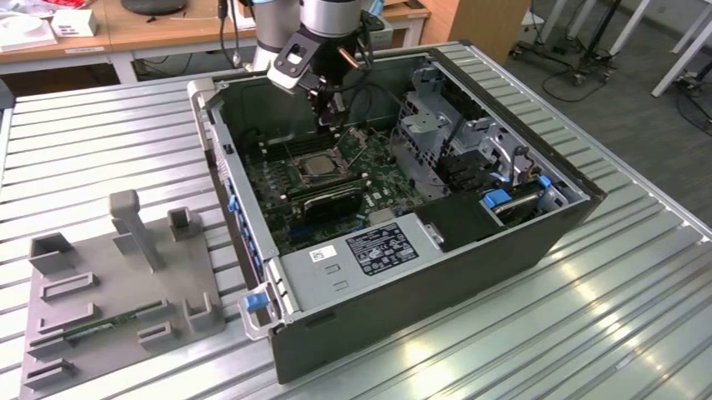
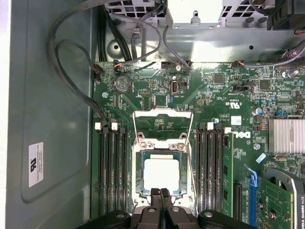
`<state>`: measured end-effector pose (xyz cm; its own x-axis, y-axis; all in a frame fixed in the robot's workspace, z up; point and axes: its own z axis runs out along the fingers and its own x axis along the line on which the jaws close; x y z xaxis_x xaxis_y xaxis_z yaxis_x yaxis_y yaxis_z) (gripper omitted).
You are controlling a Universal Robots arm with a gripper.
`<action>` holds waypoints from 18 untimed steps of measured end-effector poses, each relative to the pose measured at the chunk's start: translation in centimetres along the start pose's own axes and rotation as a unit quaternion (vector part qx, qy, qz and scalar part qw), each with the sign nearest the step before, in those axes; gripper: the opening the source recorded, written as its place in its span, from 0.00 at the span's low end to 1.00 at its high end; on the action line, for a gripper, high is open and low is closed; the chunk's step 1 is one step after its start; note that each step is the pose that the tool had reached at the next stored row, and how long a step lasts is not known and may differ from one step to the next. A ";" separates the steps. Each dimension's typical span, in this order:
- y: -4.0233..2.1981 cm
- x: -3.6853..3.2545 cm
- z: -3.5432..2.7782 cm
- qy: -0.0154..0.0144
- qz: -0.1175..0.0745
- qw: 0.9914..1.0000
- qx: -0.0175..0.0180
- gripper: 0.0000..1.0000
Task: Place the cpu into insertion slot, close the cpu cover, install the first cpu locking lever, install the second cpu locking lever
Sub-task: 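Close the cpu cover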
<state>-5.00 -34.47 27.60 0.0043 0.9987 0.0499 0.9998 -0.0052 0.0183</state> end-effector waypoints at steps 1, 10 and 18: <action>0.00 0.00 -0.07 0.000 0.000 1.000 0.000 0.11; 0.01 0.02 -0.33 0.000 0.000 1.000 0.000 0.11; 0.01 0.02 -0.44 0.000 0.000 1.000 0.000 0.11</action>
<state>-5.00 -34.47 28.03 0.0043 0.9987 0.0501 0.9998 -0.0052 0.0184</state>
